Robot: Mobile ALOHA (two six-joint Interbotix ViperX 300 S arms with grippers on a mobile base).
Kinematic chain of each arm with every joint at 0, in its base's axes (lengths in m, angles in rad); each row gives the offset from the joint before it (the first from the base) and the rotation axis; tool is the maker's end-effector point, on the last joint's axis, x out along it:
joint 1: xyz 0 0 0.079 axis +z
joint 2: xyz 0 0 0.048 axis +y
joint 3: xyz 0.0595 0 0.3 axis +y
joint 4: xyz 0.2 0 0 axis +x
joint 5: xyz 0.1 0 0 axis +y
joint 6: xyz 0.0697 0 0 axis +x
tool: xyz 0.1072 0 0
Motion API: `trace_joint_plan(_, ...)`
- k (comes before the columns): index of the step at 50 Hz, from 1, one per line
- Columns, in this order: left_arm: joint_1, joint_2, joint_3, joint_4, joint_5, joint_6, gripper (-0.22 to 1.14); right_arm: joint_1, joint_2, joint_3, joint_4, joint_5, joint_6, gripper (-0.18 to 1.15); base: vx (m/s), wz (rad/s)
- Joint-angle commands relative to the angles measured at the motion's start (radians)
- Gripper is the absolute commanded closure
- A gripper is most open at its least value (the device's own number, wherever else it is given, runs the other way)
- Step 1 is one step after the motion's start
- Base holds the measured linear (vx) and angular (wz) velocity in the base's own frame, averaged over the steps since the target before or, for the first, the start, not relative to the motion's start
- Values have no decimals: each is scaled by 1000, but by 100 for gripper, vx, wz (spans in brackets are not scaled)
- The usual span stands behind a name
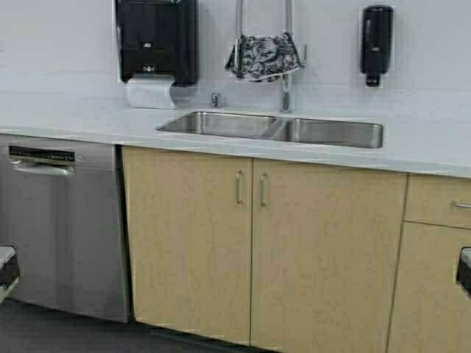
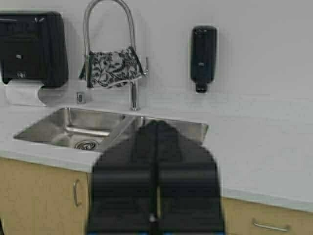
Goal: Get the cloth and wipe up the spill under the wine glass
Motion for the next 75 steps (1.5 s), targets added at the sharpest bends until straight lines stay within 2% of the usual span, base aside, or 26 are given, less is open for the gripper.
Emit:
trace_joint_plan(1, 3, 2, -14, 3, -17, 2, 89, 2, 34, -32, 2, -26, 14, 91, 36, 11)
trace_joint_plan(38, 5, -49, 8, 3, -18, -15, 89, 3, 12, -21, 0, -25, 80, 91, 39, 0)
trace_joint_plan(54, 5, -64, 31, 3, -15, -12, 89, 72, 11, -48, -20, 5, 86, 91, 38, 1)
trace_joint_plan(63, 5, -126, 51, 3, 5, 2, 89, 153, 11, -72, -44, 57, 86, 91, 35, 1)
trace_joint_plan(75, 5, -219, 58, -15, 74, 67, 89, 370, 26, -146, -44, 94, 84, 91, 33, -4)
